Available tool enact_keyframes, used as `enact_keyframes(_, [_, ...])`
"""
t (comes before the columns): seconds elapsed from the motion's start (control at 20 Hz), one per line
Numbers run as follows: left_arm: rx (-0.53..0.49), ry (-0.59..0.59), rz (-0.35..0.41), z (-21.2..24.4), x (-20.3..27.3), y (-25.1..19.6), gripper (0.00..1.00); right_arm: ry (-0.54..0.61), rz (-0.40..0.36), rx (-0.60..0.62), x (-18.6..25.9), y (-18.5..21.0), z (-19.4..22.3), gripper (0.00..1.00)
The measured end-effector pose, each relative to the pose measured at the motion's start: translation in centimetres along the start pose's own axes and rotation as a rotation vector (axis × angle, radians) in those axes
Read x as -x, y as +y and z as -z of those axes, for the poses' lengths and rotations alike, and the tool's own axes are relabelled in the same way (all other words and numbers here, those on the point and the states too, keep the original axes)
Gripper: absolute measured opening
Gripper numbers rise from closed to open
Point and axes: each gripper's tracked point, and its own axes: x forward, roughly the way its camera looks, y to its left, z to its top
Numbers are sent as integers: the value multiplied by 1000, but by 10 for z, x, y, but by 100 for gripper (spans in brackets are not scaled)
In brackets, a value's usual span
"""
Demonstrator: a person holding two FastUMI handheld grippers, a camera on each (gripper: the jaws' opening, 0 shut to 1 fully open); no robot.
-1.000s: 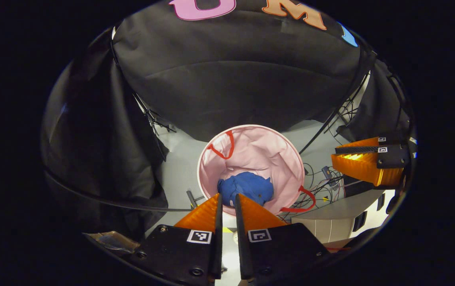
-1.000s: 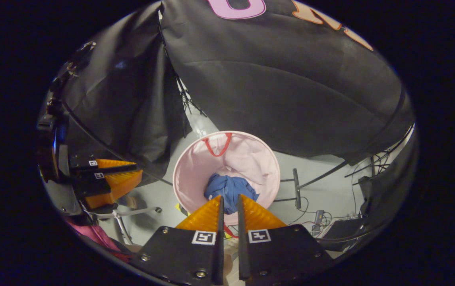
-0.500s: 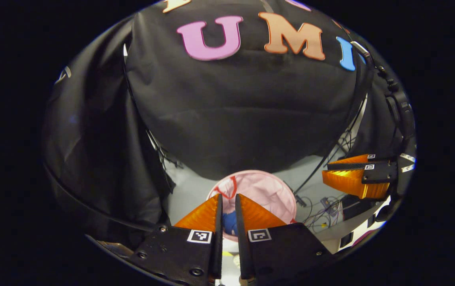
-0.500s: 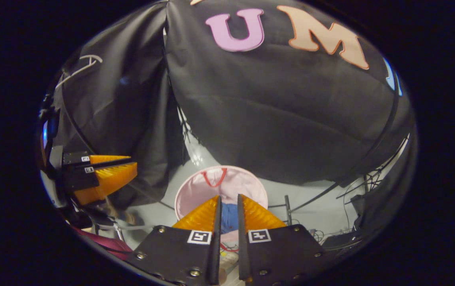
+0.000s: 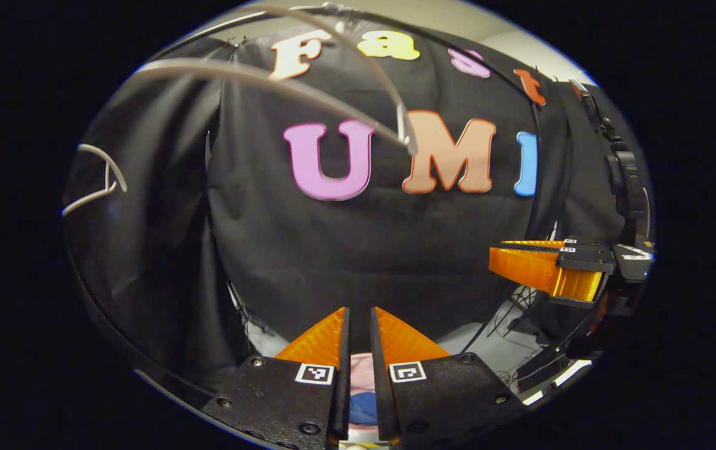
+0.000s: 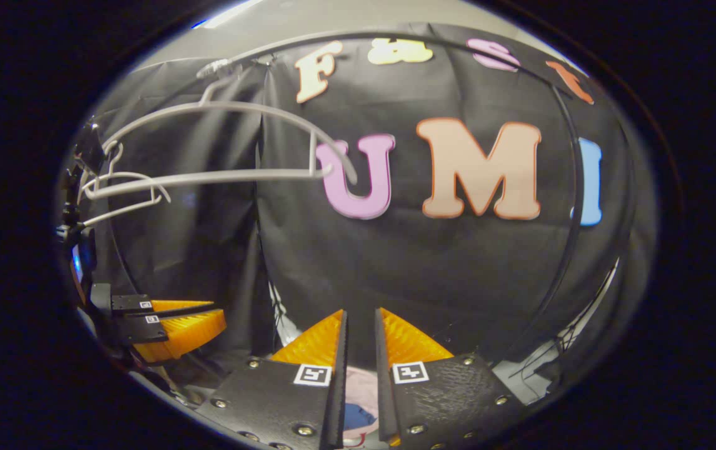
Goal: Grasp the clothes on the hanger with both hands and then place them into the laundry hamper below.
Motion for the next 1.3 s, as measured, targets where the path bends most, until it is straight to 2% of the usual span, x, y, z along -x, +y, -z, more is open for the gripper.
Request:
enact_keyframes(0.1, [-23, -70, 28, -18, 3, -7, 22, -81, 10, 4, 9, -2, -32, 22])
enact_keyframes(0.3, [-23, -181, 69, -48, 15, -14, 24, -197, 10, 5, 37, -5, -76, 25])
enact_keyframes(0.4, [-10, -253, 82, -68, 22, -17, 26, -244, 10, 16, 50, -2, -96, 23])
enact_keyframes(0.45, [-7, -292, 84, -81, 28, -18, 28, -264, 8, 16, 57, 0, -106, 27])
enact_keyframes(0.6, [-9, -378, 78, -110, 42, -18, 39, -314, 1, -11, 64, 8, -123, 29])
enact_keyframes(0.8, [-5, -447, 71, -134, 53, -20, 50, -350, 13, -38, 77, 3, -136, 53])
enact_keyframes(0.85, [-1, -461, 70, -138, 54, -22, 56, -356, 14, -43, 80, 1, -138, 56])
enact_keyframes(0.9, [2, -471, 68, -142, 56, -21, 63, -363, 20, -45, 80, 0, -140, 69])
enact_keyframes(0.95, [1, -478, 71, -145, 56, -23, 70, -367, 23, -46, 81, -2, -142, 70])
enact_keyframes(1.0, [1, -481, 73, -146, 58, -23, 71, -372, 27, -50, 81, -4, -145, 77])
enact_keyframes(1.1, [-9, -493, 64, -152, 66, -22, 88, -386, 31, -59, 88, -5, -149, 77])
enact_keyframes(1.15, [-14, -500, 62, -153, 69, -21, 96, -394, 34, -63, 92, -6, -153, 87])
enact_keyframes(1.2, [-18, -502, 60, -154, 69, -21, 100, -400, 39, -66, 93, -7, -155, 98])
enact_keyframes(1.3, [-11, -501, 63, -156, 68, -23, 99, -407, 47, -68, 96, -9, -157, 95])
